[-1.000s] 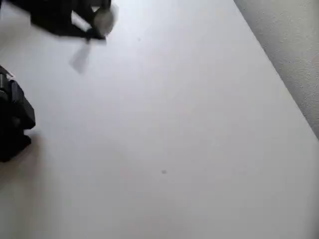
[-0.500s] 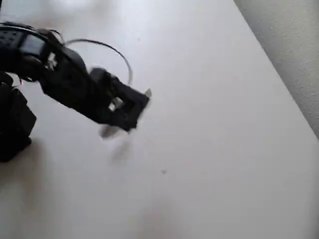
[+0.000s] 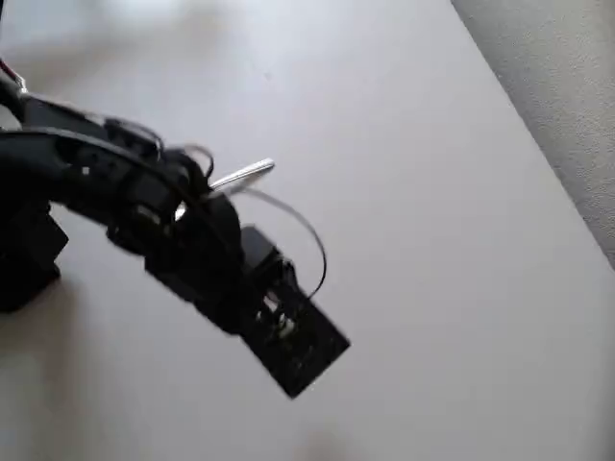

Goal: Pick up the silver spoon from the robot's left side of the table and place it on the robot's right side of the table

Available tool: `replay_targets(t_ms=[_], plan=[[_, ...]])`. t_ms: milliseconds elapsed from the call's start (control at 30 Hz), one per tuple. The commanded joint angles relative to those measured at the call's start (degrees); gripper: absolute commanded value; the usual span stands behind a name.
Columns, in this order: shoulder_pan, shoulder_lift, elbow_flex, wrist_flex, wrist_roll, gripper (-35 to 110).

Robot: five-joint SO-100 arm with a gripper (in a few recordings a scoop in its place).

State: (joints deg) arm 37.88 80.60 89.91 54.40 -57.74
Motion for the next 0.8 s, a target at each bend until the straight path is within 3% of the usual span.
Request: replay_targets(t_ms=[0,200,300,500,767], plan=[[-9.8,12.5,-3.6,15.8,7.9,-1],[-27.6,38.3,15.6,22.8,14.0,-1],[-36.0,48.2,25.0,25.1,15.2,11],[-49.9,60.8,47.2,21.7,1.1,17],[-52.6,51.2,47.9,13.8,-5.2,18]])
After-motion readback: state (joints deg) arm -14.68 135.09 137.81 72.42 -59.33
